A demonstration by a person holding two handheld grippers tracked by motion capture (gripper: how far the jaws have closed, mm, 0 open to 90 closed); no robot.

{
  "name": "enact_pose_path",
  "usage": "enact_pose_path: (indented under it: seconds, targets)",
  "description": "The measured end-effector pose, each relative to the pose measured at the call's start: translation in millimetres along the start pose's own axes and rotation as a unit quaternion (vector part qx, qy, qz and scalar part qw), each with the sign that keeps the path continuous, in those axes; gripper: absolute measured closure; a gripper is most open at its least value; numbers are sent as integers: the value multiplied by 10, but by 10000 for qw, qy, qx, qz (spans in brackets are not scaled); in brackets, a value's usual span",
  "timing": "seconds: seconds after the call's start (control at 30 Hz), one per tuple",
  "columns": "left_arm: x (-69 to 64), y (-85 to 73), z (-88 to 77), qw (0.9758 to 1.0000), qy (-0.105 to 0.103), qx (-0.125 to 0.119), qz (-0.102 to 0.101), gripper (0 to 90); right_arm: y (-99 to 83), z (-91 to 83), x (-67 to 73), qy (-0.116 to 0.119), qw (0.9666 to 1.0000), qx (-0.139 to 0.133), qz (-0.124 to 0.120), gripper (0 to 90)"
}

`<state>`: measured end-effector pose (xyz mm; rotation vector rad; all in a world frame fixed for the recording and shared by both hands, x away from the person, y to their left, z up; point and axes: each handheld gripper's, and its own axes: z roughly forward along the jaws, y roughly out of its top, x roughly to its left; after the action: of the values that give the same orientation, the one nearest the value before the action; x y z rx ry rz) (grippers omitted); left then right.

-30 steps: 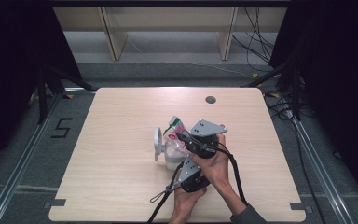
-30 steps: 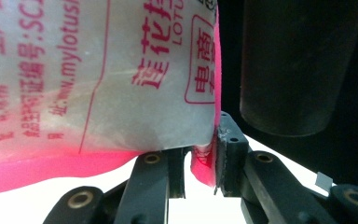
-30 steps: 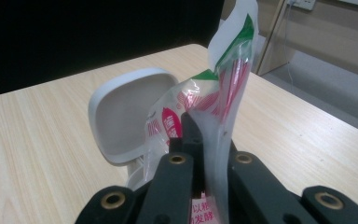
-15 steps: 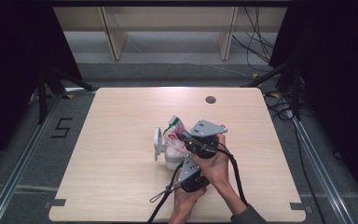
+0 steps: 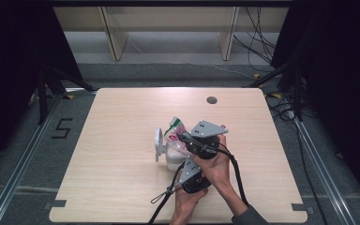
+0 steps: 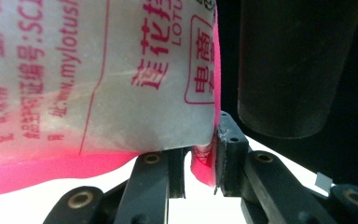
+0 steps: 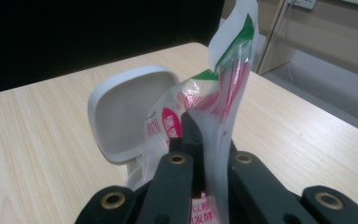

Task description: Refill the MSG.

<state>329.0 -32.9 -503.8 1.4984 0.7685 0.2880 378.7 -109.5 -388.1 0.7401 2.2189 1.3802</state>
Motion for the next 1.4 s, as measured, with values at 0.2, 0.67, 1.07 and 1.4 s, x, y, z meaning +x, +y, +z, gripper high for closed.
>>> enact_pose_path:
  seconds: [0.2,0.67,1.07,1.4]
  targets:
    - [-11,18,-6,10000,-19,-46,2,759,21,-13,-3,28,10000,-42,-85,900]
    - [-11,10,0,10000,-32,-55,-12,760,0,13,-8,14,10000,-42,-13,900]
    - [-5,6,-3,10000,-8,-34,-32,762,15,-20,-16,18,10000,-73,-32,900]
    - [-2,0,-7,10000,29,2,-20,761,-2,2,-5,7,10000,-27,33,900]
